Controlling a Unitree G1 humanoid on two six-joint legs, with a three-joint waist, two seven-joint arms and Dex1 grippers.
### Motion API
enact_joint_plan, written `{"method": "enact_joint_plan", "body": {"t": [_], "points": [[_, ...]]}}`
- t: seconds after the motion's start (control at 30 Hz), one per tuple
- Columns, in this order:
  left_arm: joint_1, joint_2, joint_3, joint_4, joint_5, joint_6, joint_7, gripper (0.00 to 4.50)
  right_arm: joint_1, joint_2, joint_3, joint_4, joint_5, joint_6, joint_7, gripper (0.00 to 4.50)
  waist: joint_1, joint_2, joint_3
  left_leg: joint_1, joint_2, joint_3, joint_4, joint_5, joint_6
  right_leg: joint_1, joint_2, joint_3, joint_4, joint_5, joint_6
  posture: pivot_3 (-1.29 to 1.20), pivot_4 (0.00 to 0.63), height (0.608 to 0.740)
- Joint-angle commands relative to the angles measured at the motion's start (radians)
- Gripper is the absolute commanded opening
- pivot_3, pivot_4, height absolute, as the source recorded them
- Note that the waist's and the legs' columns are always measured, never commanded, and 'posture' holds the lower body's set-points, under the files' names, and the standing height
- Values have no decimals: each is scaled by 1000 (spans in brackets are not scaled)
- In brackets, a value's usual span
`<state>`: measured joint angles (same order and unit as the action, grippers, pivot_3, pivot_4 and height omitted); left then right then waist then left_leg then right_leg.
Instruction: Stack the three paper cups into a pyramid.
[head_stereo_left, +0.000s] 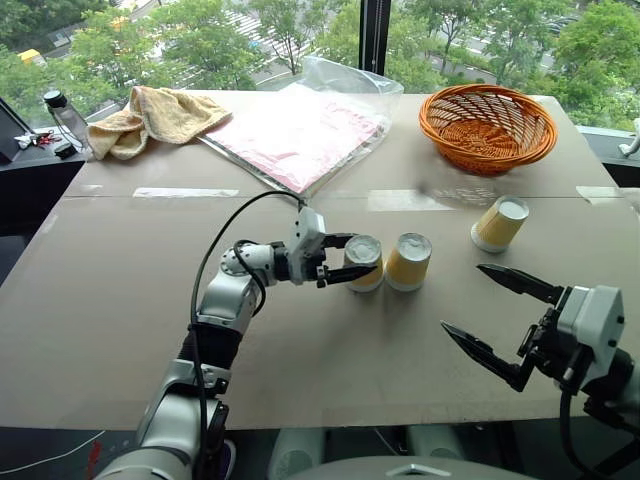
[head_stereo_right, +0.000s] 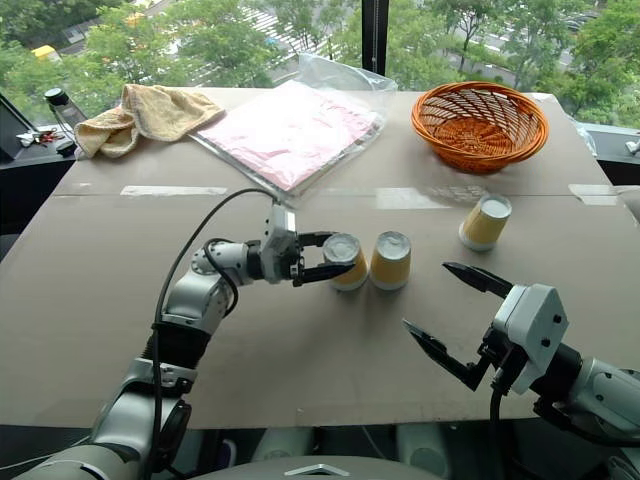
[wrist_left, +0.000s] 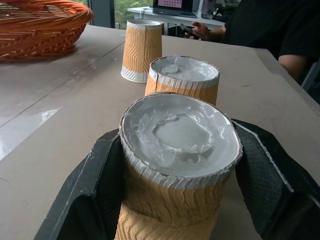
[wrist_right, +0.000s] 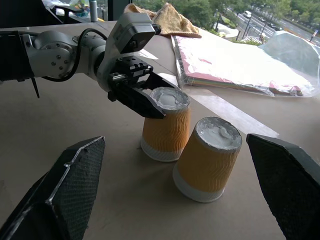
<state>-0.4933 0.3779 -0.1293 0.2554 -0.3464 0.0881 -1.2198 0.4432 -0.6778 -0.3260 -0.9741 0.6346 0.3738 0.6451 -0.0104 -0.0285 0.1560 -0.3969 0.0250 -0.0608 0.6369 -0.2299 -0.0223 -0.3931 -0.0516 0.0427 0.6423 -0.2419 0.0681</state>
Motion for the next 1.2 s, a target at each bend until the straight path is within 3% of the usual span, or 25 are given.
{"method": "enact_joint_plan", "body": {"t": [0.03,0.23,0.4,0.7,0.93,1.2], "points": [[19,-9,-20,21,16,-40,-21,3000,9,7,-30,-43,-1,-20,-12,4500,0,0,0,0,0,0,0,0,0,0,0,0,0,0,0,0,150,740],[7,-26,-14,106,12,-90,-57,3000,16,7,-29,-46,-2,-22,-18,4500,0,0,-1,2,0,0,0,0,0,1,0,0,0,0,0,0,150,740],[-3,-31,13,122,-9,-82,-57,4357,11,12,-34,-31,-10,-24,-30,4500,-1,0,-1,2,0,0,0,0,0,2,0,0,0,0,0,0,150,740],[67,64,106,-72,-125,74,-54,4357,-78,24,-21,52,-39,-2,-86,4500,-5,0,-1,1,0,-1,0,0,0,1,0,0,0,0,0,0,150,740],[204,173,196,-304,-293,259,-79,4357,-307,15,32,296,-215,87,-232,4500,-4,1,-1,2,0,0,0,0,0,1,0,0,0,0,-1,0,150,740],[292,280,252,-496,-410,367,-88,4357,-572,66,103,577,-267,158,-284,4500,-2,4,2,1,0,0,-1,0,0,0,0,0,0,-2,-3,0,150,740]]}}
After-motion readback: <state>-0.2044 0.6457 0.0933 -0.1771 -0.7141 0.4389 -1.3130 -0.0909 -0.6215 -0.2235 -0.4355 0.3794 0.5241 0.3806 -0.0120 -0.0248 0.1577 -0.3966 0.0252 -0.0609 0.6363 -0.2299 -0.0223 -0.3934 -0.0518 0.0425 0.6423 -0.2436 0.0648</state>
